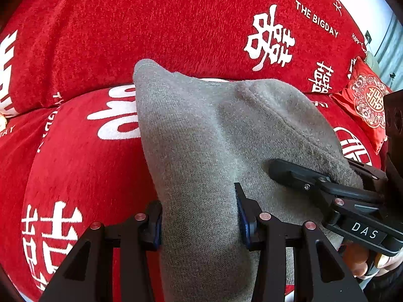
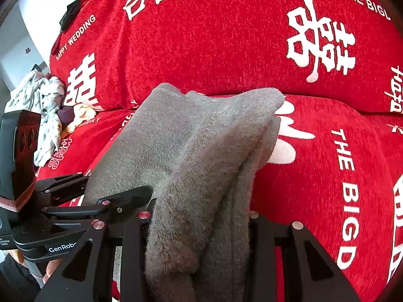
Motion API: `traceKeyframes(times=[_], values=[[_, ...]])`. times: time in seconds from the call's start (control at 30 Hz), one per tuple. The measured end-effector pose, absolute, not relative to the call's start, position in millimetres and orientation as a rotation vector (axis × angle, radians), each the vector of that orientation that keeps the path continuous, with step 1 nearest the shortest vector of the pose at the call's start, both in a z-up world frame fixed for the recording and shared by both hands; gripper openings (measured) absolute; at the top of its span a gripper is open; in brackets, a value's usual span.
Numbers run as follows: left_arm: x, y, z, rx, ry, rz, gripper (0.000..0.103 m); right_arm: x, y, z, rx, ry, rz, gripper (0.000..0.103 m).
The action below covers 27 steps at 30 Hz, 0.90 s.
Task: Fold small clothes
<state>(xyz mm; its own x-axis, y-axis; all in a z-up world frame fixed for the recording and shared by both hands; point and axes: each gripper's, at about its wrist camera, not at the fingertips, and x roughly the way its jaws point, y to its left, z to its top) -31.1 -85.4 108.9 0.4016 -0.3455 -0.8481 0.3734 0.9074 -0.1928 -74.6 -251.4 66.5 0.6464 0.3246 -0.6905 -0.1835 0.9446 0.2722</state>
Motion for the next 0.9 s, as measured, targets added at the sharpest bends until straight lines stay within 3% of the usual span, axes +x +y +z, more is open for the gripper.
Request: traceKeyframes(times=[0.9], values=[[-114,-68,123,0.061,1.005,-0.432,0.047,-162,-222,70,0.153,0.757,0.287,0.039]])
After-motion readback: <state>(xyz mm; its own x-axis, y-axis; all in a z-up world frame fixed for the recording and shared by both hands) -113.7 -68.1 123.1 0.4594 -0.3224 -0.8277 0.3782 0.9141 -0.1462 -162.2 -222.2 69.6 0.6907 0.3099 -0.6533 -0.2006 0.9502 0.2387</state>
